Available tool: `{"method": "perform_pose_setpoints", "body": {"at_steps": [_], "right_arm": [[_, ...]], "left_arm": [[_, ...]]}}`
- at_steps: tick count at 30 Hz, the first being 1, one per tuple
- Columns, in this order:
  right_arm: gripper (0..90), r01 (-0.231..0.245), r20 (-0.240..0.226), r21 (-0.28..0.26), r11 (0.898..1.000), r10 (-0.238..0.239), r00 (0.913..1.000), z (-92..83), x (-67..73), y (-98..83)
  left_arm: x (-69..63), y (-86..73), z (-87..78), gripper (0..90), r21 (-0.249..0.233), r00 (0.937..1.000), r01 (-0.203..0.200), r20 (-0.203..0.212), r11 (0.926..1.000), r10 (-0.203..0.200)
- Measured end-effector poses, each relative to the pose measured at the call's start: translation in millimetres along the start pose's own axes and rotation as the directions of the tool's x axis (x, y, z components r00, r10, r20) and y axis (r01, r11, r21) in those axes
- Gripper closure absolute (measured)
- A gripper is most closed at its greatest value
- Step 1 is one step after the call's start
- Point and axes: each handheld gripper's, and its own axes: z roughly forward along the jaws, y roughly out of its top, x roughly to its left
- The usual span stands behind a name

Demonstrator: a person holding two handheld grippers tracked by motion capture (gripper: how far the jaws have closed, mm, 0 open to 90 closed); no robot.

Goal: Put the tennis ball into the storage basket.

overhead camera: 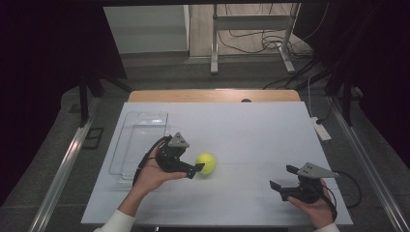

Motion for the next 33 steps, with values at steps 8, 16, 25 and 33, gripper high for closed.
{"method": "perform_pose_setpoints", "body": {"at_steps": [8,16,25,33], "right_arm": [[9.8,-0.001,-0.001,0.002,1.000,0.001,1.0000,0.2,0.0,-0.2],[9.8,-0.003,-0.001,0.003,1.000,0.003,1.0000,0.4,0.0,-0.3],[9.8,-0.002,-0.001,0.005,1.000,0.002,1.0000,0.5,-0.1,-0.5],[9.8,-0.004,0.003,0.007,1.000,0.004,1.0000,0.6,-0.5,-0.6]], "left_arm": [[0.7,4.1,8.0,5.8,0.028,1.0000,0.002,0.009,0.9996,-0.003],[0.1,9.4,14.8,5.3,0.032,0.9998,-0.001,0.018,0.9995,0.001],[-1.9,14.4,24.7,4.0,0.050,0.9997,-0.012,0.020,0.9987,0.011],[-2.3,16.8,30.9,3.5,0.061,0.9996,-0.018,0.022,0.9979,0.017]]}}
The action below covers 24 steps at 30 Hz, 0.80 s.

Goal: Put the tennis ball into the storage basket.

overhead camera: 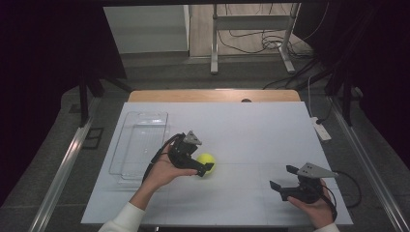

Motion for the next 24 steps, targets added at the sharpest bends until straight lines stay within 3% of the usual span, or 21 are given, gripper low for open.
{"method": "perform_pose_setpoints", "body": {"at_steps": [24], "right_arm": [[9.9,-0.001,0.003,0.002,1.000,0.001,1.0000,0.1,-0.1,0.0]], "left_arm": [[4.3,0.7,18.0,2.4,0.050,0.9999,0.012,-0.006,0.9987,-0.011]]}}
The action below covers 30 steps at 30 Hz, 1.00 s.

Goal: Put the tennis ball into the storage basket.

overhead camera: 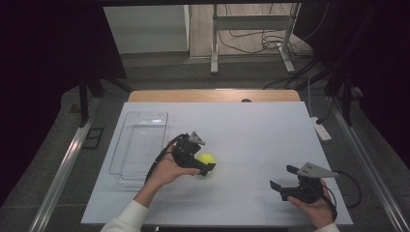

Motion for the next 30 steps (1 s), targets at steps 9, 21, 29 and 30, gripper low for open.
{"method": "perform_pose_setpoints", "body": {"at_steps": [9,21,29,30], "right_arm": [[9.9,0.000,0.001,0.001,1.000,0.000,1.0000,0.1,-0.1,-0.1],[9.9,0.000,0.000,0.001,1.000,0.000,1.0000,0.3,0.0,-0.2],[9.9,-0.001,0.000,-0.001,1.000,0.001,1.0000,0.1,-0.1,-0.1],[9.9,-0.001,0.000,0.000,1.000,0.001,1.0000,0.1,0.0,-0.1]], "left_arm": [[1.1,0.8,8.4,2.3,0.021,1.0000,0.004,0.005,0.9998,-0.004],[1.9,0.8,18.1,1.7,0.053,1.0000,0.005,0.008,0.9986,-0.005],[2.6,1.3,24.0,1.8,0.067,0.9999,0.007,0.008,0.9977,-0.008],[2.8,1.4,24.8,1.8,0.070,0.9999,0.007,0.009,0.9975,-0.007]]}}
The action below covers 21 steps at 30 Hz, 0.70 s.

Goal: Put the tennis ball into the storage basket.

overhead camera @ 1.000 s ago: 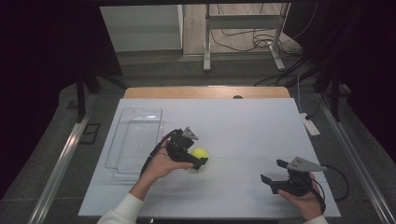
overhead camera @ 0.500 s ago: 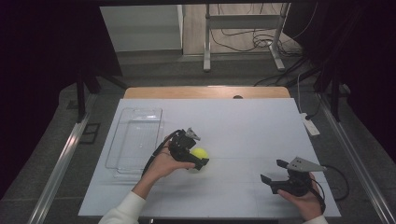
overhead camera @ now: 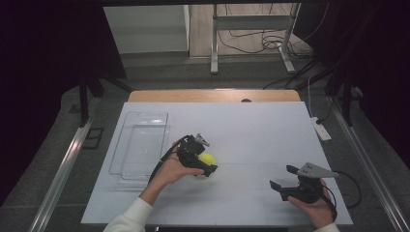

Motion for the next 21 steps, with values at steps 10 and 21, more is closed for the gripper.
{"method": "perform_pose_setpoints", "body": {"at_steps": [10,21], "right_arm": [[9.9,0.001,0.000,0.000,1.000,-0.001,1.0000,0.0,0.0,0.0],[9.8,0.001,0.000,0.000,1.000,-0.001,1.0000,-0.2,0.0,0.0]], "left_arm": [[0.9,0.0,9.3,1.9,0.030,1.0000,0.003,-0.007,0.9995,-0.003],[1.5,-1.5,18.0,1.9,0.059,1.0000,0.006,-0.006,0.9982,-0.005]]}}
